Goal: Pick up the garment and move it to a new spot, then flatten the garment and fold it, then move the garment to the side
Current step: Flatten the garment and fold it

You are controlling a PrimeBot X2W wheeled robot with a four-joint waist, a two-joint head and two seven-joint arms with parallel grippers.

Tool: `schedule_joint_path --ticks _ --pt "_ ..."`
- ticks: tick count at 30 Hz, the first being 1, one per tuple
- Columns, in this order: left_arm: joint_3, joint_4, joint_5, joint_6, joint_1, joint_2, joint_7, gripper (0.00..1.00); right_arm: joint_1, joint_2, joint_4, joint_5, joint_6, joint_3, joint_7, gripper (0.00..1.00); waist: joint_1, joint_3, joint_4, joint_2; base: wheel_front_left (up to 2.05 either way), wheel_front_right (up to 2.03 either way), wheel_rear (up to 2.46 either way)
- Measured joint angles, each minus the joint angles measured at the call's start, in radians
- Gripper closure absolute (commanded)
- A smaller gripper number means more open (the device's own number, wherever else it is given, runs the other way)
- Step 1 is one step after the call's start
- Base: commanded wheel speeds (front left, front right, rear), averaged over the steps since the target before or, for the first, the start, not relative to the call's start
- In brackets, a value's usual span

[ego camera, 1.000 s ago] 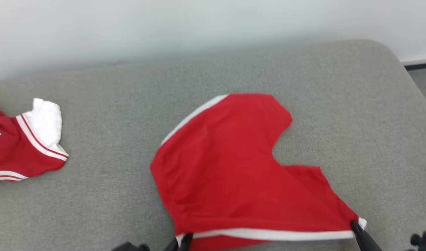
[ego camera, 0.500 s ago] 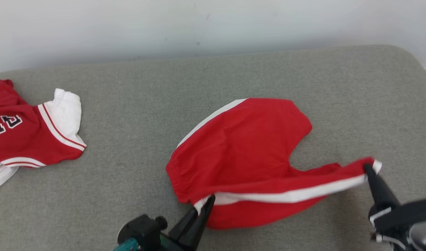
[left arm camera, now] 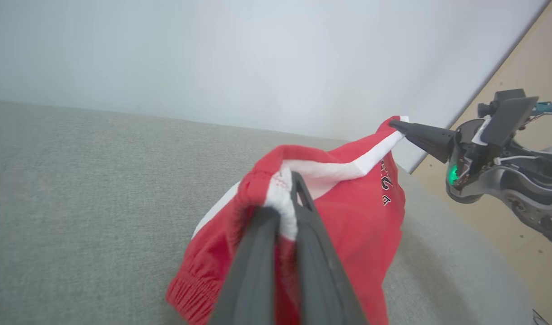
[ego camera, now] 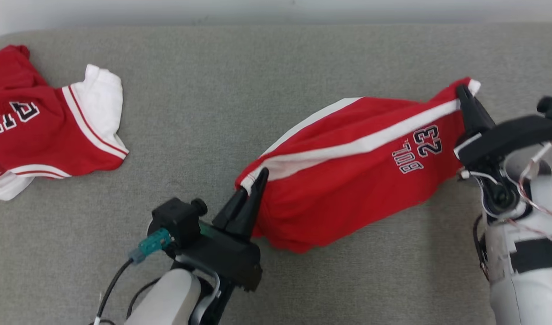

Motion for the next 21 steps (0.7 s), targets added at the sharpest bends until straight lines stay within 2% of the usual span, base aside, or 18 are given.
schedule_joint_path --ticks 1,6,10,11,12,13,14,18,21 --pt "0.0 0.0 0.0 0.0 0.0 0.0 0.0 1.0 0.0 0.0 0.0 0.0 0.0 0.0 0.0 1.0 0.0 0.0 0.0 0.0 0.0 0.0 0.0" --pt "0.033 0.082 0.015 -0.009 -0.061 -0.029 0.0 1.0 -0.121 0.003 0.183 -0.072 0.0 0.016 -0.046 1.0 0.0001 0.047 0.03 0.0001 0.0 0.0 0.0" --pt "0.05 0.12 0.025 -0.013 -0.079 -0.043 0.0 1.0 -0.185 0.002 0.282 -0.096 0.0 0.051 -0.093 1.0 0.0001 0.072 0.052 0.0 0.0 0.0 0.0" --pt "0.055 0.128 0.028 -0.015 -0.081 -0.045 0.0 0.91 -0.198 0.0 0.302 -0.099 0.0 0.059 -0.105 0.93 0.0 0.077 0.056 0.0001 0.0 0.0 0.0" --pt "0.058 0.134 0.032 -0.015 -0.081 -0.048 0.0 0.79 -0.208 -0.002 0.324 -0.1 0.0 0.066 -0.118 0.71 0.0 0.08 0.059 0.0001 0.0 0.0 0.0" --pt "0.061 0.139 0.034 -0.016 -0.082 -0.05 0.0 0.64 -0.214 -0.003 0.344 -0.1 0.0 0.074 -0.129 0.32 0.0001 0.081 0.061 0.0001 0.0 0.0 0.0" --pt "0.063 0.145 0.035 -0.016 -0.082 -0.053 0.0 0.0 -0.219 -0.004 0.365 -0.1 0.0 0.081 -0.138 0.0 0.0001 0.08 0.062 0.0002 0.0 0.0 0.0" --pt "0.063 0.153 0.062 -0.016 -0.078 -0.058 0.0 0.0 -0.228 -0.021 0.403 -0.085 0.0 0.14 -0.17 0.0 -0.0001 0.061 0.062 0.0 0.0 0.0 0.0" --pt "0.082 0.152 0.08 -0.017 -0.043 -0.062 0.0 0.0 -0.21 -0.06 0.403 -0.086 0.0 0.222 -0.189 0.0 0.0 0.036 0.06 0.0 0.0 0.0 0.0"
